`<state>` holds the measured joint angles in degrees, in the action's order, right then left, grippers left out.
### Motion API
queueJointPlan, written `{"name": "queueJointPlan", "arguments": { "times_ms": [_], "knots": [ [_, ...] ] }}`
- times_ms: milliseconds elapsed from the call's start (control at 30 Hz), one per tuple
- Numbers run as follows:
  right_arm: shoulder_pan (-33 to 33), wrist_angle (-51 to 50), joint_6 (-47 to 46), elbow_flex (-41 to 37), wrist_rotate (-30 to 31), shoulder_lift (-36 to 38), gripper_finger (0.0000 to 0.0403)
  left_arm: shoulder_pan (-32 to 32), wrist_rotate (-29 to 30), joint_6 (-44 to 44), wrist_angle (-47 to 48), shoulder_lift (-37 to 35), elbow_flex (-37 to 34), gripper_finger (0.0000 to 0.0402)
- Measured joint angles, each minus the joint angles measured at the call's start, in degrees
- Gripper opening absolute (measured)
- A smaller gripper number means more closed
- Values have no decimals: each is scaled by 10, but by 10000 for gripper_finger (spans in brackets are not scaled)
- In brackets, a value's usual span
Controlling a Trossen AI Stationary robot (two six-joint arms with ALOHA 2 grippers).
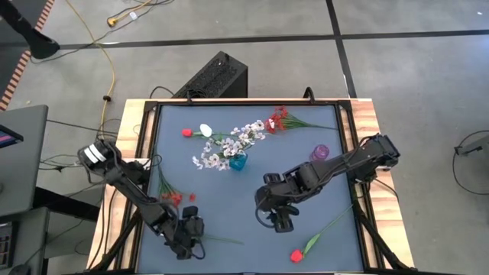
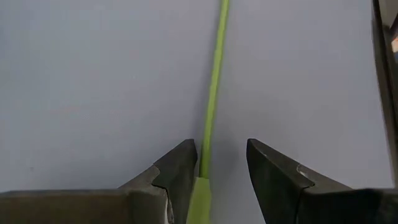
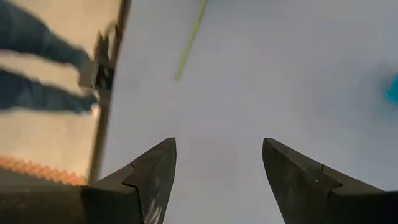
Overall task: Sort flowers into vase by color
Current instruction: Put the white flower into the blue vase
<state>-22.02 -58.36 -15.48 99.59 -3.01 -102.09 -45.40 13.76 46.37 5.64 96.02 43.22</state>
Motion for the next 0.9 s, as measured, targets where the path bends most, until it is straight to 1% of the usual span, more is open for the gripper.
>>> {"name": "queueJointPlan", "arguments": {
  "times_ms": [67,167,267,433,567,667,833,900],
  "knots": [
    [0,21,-23,0,0,-3,265,0,5,-13,-7,3,0,142],
    [-2,35,-38,0,0,-4,265,0,-2,-61,-21,1,-1,142],
    [-1,45,-50,0,0,-3,265,-4,0,-93,-10,1,3,142],
    [0,49,-94,0,0,-3,265,-6,7,-100,27,5,5,142],
    [-5,49,-100,0,0,-3,265,-8,22,-109,35,5,0,137],
    [-11,49,-98,0,0,-3,264,-10,35,-125,40,5,0,112],
    [-20,49,-102,0,1,-3,255,-10,39,-129,51,5,-1,21],
    [-23,49,-113,0,4,-3,251,-9,35,-130,51,5,-1,8]
  ]
}}
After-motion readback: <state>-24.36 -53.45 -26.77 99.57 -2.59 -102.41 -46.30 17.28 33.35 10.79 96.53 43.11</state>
